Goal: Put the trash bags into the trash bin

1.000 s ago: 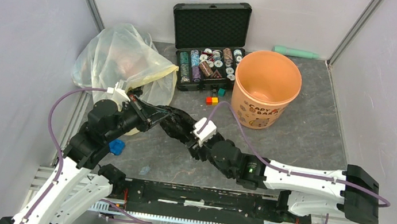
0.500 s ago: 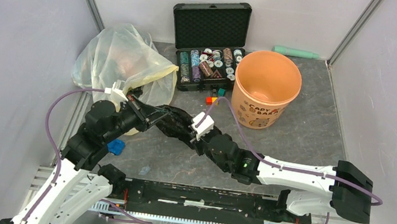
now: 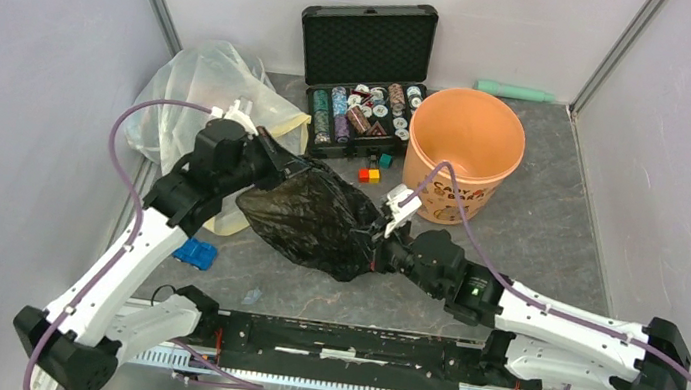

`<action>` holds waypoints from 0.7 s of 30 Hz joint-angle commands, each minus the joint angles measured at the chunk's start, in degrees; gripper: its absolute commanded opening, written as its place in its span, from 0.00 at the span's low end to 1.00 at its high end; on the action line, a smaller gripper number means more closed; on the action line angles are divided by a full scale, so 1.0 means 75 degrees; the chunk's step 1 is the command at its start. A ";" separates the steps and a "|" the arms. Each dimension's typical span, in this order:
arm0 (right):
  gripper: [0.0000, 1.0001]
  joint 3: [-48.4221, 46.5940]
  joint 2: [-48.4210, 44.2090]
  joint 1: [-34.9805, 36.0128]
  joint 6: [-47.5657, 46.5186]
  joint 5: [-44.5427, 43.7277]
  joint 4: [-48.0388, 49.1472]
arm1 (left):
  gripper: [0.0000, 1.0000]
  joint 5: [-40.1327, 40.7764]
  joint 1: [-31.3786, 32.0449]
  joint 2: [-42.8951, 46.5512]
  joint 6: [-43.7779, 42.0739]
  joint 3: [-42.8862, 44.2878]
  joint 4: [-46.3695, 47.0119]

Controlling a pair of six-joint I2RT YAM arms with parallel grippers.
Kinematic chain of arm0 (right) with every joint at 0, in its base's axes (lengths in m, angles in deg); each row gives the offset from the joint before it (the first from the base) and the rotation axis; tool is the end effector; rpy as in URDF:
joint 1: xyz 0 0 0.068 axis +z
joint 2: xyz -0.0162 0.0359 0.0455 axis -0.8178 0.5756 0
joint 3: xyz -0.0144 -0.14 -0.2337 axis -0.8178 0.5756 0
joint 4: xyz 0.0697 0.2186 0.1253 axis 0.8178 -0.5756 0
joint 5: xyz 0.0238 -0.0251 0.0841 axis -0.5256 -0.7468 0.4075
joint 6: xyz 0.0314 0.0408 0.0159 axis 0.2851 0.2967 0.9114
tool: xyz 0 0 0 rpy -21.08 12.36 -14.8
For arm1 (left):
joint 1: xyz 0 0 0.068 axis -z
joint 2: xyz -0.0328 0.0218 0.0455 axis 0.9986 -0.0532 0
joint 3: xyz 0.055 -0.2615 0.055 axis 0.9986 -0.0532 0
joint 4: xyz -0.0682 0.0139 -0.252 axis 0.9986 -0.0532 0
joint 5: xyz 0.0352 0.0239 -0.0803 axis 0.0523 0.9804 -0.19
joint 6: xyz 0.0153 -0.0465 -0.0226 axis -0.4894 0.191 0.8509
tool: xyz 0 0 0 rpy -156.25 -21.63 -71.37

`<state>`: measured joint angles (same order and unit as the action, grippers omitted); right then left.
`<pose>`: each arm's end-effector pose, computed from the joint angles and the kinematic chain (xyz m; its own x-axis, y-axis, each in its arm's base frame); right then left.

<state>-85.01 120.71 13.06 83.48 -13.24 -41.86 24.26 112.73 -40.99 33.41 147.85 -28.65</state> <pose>0.0991 0.2172 0.2907 -0.2991 0.0025 -0.9542 -0.7249 0.6498 0.2289 0.1788 -0.0902 0.3650 -0.6214 -0.6241 -0.4737 -0.0089 0.6101 -0.7922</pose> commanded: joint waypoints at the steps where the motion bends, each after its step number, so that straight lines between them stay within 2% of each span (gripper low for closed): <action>1: 0.00 -0.0174 -0.0546 -0.0308 0.0560 0.0570 -0.0302 | 0.34 -0.0584 -0.0015 -0.0217 -0.0990 0.0350 0.0186; 2: 0.00 -0.0237 -0.0601 -0.0401 0.0600 0.0628 -0.0368 | 0.61 -0.0556 -0.0014 -0.0219 -0.1014 0.0361 0.0124; 3: 0.00 -0.0317 -0.0636 -0.0479 0.0636 0.0710 -0.0455 | 0.81 -0.0497 -0.0013 -0.0207 -0.1081 0.0393 0.0022; 4: 0.00 -0.0428 -0.0659 -0.0566 0.0654 0.0728 -0.0580 | 0.90 -0.0475 -0.0014 -0.0171 -0.1243 0.0444 -0.0118; 5: 0.00 -0.0554 -0.0646 -0.0642 0.0678 0.0738 -0.0716 | 0.93 -0.0513 -0.0013 -0.0114 -0.1544 0.0509 -0.0250; 9: 0.00 -0.1092 -0.0435 -0.1091 0.0704 0.0933 -0.1468 | 0.94 -0.0428 -0.0014 0.0379 -0.2338 0.0378 -0.0750; 12: 0.00 -0.1232 -0.0302 -0.1367 0.0736 0.1213 -0.1673 | 0.89 -0.0501 -0.0015 0.0891 -0.2691 -0.0225 -0.0800; 17: 0.00 -0.1080 -0.0229 -0.1812 0.0993 0.1713 -0.1527 | 0.85 -0.0282 -0.0015 0.1605 -0.2639 -0.1175 -0.1102; 21: 0.00 -0.1001 -0.0119 -0.2021 0.1157 0.2107 -0.1324 | 0.76 -0.0743 -0.0015 0.2040 -0.2279 -0.2056 -0.0787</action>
<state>-92.29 119.25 -0.91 90.10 -1.84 -53.71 21.76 112.73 -27.54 17.10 137.73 -35.51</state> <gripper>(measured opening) 0.007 0.789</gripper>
